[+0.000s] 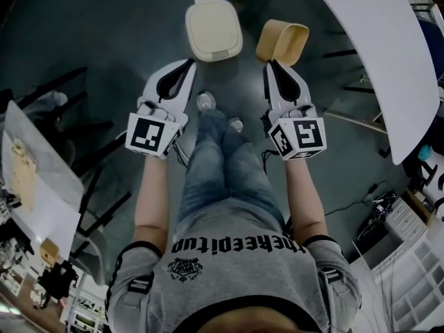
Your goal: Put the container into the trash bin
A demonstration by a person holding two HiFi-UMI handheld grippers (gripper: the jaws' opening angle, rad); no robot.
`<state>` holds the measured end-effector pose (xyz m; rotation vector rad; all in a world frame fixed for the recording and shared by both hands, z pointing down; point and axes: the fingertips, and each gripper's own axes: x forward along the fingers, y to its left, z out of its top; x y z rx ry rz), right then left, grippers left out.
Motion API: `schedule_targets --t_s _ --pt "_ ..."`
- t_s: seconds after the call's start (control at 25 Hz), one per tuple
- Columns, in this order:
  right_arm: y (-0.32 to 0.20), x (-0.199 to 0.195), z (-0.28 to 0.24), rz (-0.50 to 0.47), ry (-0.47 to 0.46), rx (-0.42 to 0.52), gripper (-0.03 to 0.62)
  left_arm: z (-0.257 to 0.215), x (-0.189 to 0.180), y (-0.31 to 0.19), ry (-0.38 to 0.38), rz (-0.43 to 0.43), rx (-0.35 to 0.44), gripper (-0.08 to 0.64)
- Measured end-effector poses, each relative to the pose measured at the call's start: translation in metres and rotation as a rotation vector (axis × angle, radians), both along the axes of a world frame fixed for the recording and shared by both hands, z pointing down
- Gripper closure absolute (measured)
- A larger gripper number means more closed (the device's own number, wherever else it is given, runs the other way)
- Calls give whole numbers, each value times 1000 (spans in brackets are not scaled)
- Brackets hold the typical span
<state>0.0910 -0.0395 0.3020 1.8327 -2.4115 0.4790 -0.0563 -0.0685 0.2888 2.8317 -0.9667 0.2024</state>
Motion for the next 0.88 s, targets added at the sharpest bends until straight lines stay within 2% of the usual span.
schedule_targets --t_s 0.16,0.44,0.88 --pt "-1 2 23 0 -2 -27 571 28 8 -2 -33 25 -18 543" --pt "-3 7 54 23 -19 -66 571 69 24 -8 -30 74 -36 543" --pt "-10 9 95 45 -38 -91 571 155 34 -14 -108 97 -143 543"
